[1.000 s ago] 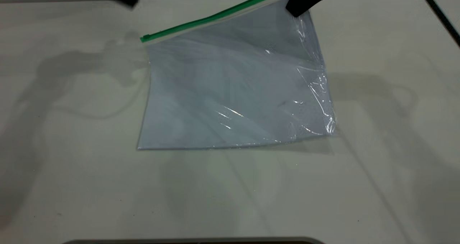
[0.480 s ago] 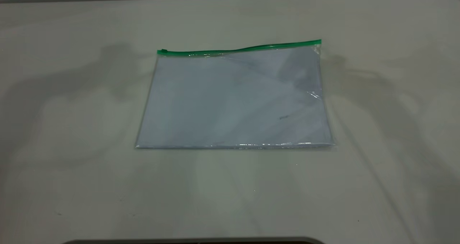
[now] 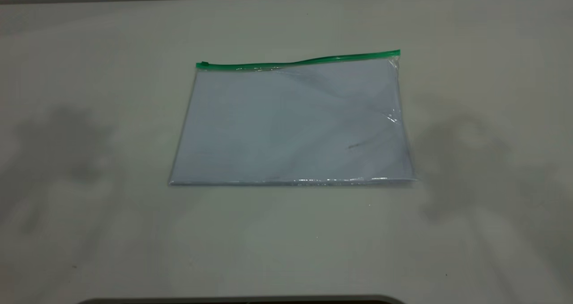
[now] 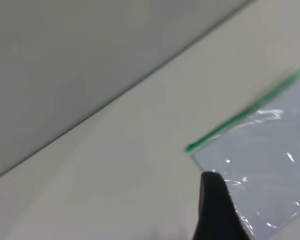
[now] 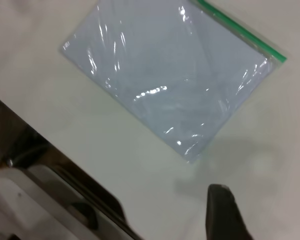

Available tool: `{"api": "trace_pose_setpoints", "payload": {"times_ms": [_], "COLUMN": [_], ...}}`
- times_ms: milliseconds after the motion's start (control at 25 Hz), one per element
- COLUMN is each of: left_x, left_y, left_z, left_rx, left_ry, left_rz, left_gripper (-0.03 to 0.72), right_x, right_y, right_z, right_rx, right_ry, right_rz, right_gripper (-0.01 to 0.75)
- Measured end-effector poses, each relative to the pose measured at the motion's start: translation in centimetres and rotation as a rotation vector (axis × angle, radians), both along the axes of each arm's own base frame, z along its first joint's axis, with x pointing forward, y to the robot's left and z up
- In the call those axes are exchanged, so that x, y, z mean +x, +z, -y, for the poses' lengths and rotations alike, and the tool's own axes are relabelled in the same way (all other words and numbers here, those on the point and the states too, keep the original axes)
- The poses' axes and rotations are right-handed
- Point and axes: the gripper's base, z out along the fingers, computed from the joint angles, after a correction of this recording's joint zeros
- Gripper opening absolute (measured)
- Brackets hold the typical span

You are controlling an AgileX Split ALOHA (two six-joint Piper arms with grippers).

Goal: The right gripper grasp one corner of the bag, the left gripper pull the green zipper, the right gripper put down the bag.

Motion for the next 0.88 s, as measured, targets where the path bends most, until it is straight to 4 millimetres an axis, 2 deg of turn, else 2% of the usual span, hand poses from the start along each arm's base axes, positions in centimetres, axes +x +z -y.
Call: {"api": "trace_pose_setpoints", "payload": {"times_ms": [40,160,200,320,600,720,880], "left_x": [-0.8,-3.0,-3.8,-5.7,-10.4,-12.8,-15.8], "left_y": [0.4,0.2,-0.1,-2.4,-11.2,-15.0,-18.7], "left_z": [-0.2,-0.7,-0.8,-1.0,-1.4,-1.5,-1.6], "left_rx": [-0.006,-0.026,-0.027,-0.027,0.014,0.028,0.036], "left_ry": [0.041,0.130,0.148,0.174,0.201,0.209,0.214], "left_rz": [0.004,-0.021,-0.030,-0.108,-0.361,-0.461,-0.524], "left_gripper": [0.519,0.519,0.519,0.519,0.519,0.519,0.519], "right_x": [-1.3,-4.7,-5.7,-8.9,-15.1,-16.7,-17.8], "right_y": [0.5,0.2,-0.2,-2.5,-10.5,-12.6,-14.3], "right_z": [0.2,1.2,1.6,3.0,6.0,6.8,7.3], "right_rx": [0.009,0.020,0.019,-0.012,-0.134,-0.157,-0.152], "right_ry": [-0.019,-0.087,-0.119,-0.220,-0.401,-0.419,-0.425], "right_rz": [0.009,-0.010,-0.024,-0.073,-0.197,-0.162,-0.110], "right_gripper": [0.422,0.421,0.421,0.421,0.420,0.420,0.419]}}
